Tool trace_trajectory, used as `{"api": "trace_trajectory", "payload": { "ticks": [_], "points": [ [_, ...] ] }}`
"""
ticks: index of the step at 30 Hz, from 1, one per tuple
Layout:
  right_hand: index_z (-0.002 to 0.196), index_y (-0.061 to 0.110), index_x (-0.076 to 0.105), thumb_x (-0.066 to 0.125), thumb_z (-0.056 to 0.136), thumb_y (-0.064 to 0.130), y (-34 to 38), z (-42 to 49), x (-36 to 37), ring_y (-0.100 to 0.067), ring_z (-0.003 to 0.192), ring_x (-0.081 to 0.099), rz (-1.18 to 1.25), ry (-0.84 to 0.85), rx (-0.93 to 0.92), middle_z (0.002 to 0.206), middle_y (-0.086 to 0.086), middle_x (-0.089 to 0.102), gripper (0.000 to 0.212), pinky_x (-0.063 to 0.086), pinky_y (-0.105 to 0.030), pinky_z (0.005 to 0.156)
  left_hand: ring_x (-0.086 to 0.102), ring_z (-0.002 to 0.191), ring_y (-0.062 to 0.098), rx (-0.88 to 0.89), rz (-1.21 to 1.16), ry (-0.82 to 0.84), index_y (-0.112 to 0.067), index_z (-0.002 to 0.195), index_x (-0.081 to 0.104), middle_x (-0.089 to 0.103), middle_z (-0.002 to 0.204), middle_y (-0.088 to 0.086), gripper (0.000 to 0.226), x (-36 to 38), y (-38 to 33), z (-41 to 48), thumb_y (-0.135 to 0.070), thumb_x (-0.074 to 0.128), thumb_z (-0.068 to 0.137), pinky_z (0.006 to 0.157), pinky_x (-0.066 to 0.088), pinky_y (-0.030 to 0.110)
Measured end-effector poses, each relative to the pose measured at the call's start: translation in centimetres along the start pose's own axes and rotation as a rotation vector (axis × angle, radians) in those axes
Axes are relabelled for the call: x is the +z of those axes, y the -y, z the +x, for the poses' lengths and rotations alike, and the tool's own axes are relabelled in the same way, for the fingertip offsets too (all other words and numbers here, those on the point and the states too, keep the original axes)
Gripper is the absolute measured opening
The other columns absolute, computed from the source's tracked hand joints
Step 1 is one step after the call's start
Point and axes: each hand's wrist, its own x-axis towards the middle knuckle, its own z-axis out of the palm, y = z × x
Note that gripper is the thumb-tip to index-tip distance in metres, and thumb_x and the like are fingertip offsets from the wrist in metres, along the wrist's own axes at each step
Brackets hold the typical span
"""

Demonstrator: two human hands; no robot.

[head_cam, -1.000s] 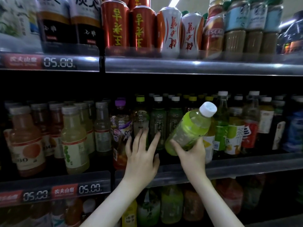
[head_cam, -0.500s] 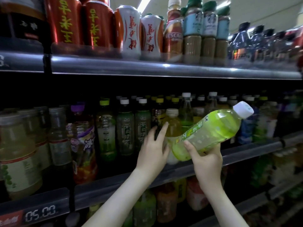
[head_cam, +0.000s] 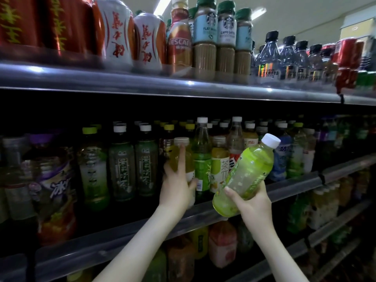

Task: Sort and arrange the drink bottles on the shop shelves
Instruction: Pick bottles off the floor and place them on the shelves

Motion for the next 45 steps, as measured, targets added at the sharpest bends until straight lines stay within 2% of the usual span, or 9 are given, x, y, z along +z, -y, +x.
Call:
{"api": "trace_trajectory", "payload": {
  "ticks": [7,11,16,23,33,36,39,43,45],
  "points": [
    [0.107,0.029,0.055,0.086,0.068,0.024,0.1,0.4,0.2,-0.001,0.092,0.064,0.020,0.042,0.030,0.100,0.012,0.067,0.051,0.048,-0.016,0.071,0.034,0.133,0.040,-0.006,0.078,-0.086,-0.048,0.133,-0.036,0.008,0.151,0.018,0.099,0.4,0.6,-0.8,-0.041,0.055,0.094,0.089,0.049,0.040],
    [0.101,0.033,0.055,0.088,0.065,0.027,0.5,0.3,-0.2,-0.001,0.090,0.065,-0.006,0.017,0.047,0.097,0.013,0.068,0.048,0.051,-0.021,0.075,0.010,0.138,0.038,0.143,0.208,-0.193,-0.034,0.150,-0.007,0.001,0.153,0.016,0.098,0.9,0.0,-1.5,-0.044,0.065,0.085,0.109,0.029,0.059],
    [0.100,0.035,0.057,0.088,0.066,0.023,0.9,0.5,-2.4,0.005,0.084,0.065,-0.052,-0.042,0.070,0.095,0.014,0.070,0.048,0.052,-0.019,0.073,0.018,0.140,0.039,0.410,0.250,-0.263,-0.021,0.148,0.035,0.022,0.152,0.020,0.085,3.0,-3.0,-1.8,-0.033,0.076,0.075,0.108,0.018,0.064],
    [0.104,0.028,0.059,0.086,0.068,0.022,0.4,1.8,-8.2,0.012,0.078,0.062,-0.167,-0.125,0.037,0.091,0.017,0.067,0.046,0.046,-0.004,0.061,0.026,0.138,0.036,0.485,0.240,-0.208,-0.022,0.142,0.046,0.044,0.144,0.018,0.078,6.7,-6.0,-1.6,-0.030,0.078,0.072,0.109,0.005,0.062],
    [0.098,0.029,0.061,0.085,0.069,0.030,-3.0,8.2,-16.0,0.002,0.085,0.063,-0.152,-0.075,0.045,0.092,0.016,0.068,0.037,0.047,-0.017,0.068,0.041,0.126,0.035,0.457,0.322,-0.216,-0.014,0.131,0.057,0.058,0.127,0.020,0.069,14.3,-12.6,3.2,-0.026,0.081,0.068,0.102,0.035,0.067],
    [0.096,0.034,0.060,0.085,0.068,0.029,-4.1,10.8,-18.5,0.006,0.083,0.062,-0.151,0.021,0.052,0.092,0.018,0.068,0.038,0.047,-0.014,0.065,0.027,0.134,0.038,0.319,0.507,-0.220,-0.019,0.140,0.049,0.049,0.136,0.027,0.072,15.6,-14.8,6.0,-0.032,0.074,0.073,0.110,-0.001,0.066],
    [0.097,0.033,0.061,0.086,0.067,0.029,-5.5,12.8,-20.6,0.009,0.077,0.063,-0.147,0.086,0.053,0.090,0.018,0.069,0.040,0.047,-0.010,0.060,-0.002,0.147,0.039,0.186,0.630,-0.214,-0.027,0.153,0.015,0.019,0.157,0.021,0.073,16.5,-15.9,8.4,-0.046,0.049,0.092,0.095,-0.038,0.057],
    [0.103,0.032,0.062,0.087,0.065,0.031,-6.8,14.8,-21.7,0.012,0.079,0.062,-0.128,0.178,0.057,0.092,0.019,0.069,0.046,0.048,-0.012,0.064,-0.013,0.146,0.037,0.111,0.685,-0.185,-0.028,0.152,-0.010,0.007,0.160,0.018,0.085,17.9,-16.0,10.0,-0.053,0.045,0.093,0.087,-0.043,0.055],
    [0.103,0.034,0.061,0.087,0.065,0.031,-7.2,15.7,-21.7,0.013,0.080,0.060,-0.128,0.212,0.045,0.092,0.021,0.068,0.047,0.046,-0.010,0.063,-0.009,0.146,0.035,0.064,0.645,-0.174,-0.031,0.152,-0.008,0.010,0.159,0.019,0.092,18.1,-16.5,10.4,-0.049,0.056,0.088,0.097,-0.034,0.056]
  ]
}}
